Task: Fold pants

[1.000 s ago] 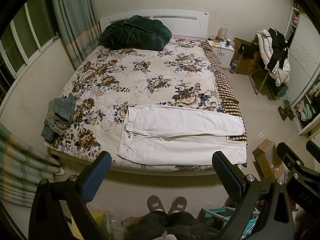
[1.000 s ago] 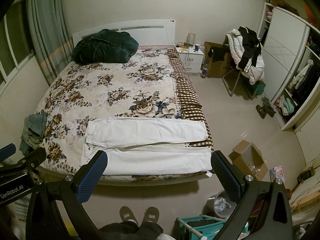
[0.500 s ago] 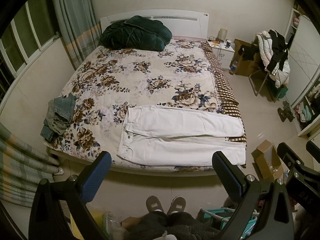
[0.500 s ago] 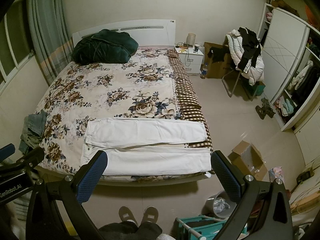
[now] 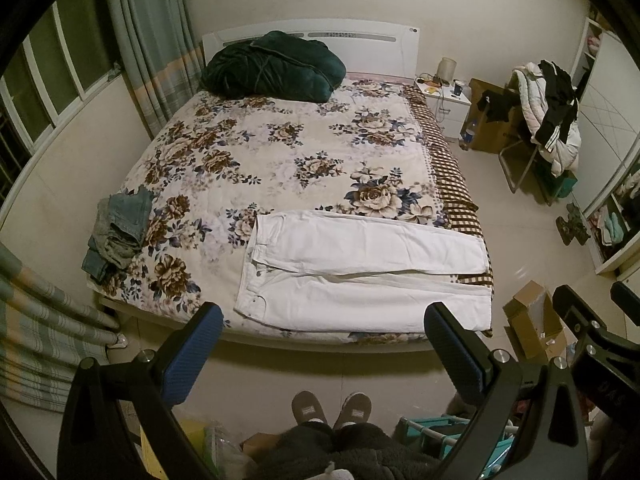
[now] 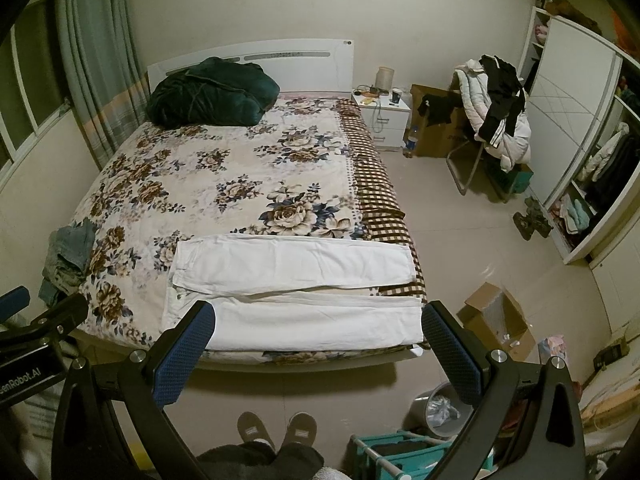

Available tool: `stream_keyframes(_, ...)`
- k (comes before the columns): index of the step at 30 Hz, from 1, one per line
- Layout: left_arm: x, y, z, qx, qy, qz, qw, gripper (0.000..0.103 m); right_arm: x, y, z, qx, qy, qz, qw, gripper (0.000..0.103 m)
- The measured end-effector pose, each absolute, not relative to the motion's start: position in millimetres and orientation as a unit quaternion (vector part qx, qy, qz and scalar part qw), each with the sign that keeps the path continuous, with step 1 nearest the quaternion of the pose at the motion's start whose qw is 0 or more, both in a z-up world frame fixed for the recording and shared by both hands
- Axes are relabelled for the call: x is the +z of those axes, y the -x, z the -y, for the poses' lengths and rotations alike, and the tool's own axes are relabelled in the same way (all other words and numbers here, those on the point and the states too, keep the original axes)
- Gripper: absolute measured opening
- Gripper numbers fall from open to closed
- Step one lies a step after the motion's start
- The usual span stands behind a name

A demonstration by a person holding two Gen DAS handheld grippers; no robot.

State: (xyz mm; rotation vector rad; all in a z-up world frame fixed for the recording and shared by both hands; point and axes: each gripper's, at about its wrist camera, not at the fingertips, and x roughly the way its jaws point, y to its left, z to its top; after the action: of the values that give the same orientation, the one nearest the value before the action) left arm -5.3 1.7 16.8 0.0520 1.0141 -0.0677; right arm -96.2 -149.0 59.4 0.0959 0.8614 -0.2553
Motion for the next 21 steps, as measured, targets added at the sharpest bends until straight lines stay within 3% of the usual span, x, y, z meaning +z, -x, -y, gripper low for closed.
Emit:
stream_keyframes(13, 16, 7, -4, -0.031, -0.024, -0.486, 0.873, 0.103, 57, 86, 142, -0.117, -0.047, -0.422, 0.898, 0.103)
stream_keyframes(21, 8, -9, 3, -0.009, -0.025, -0.482, 0.876, 0.103, 13, 65, 173, -0.117, -0.057, -0.431, 0.893, 0.103)
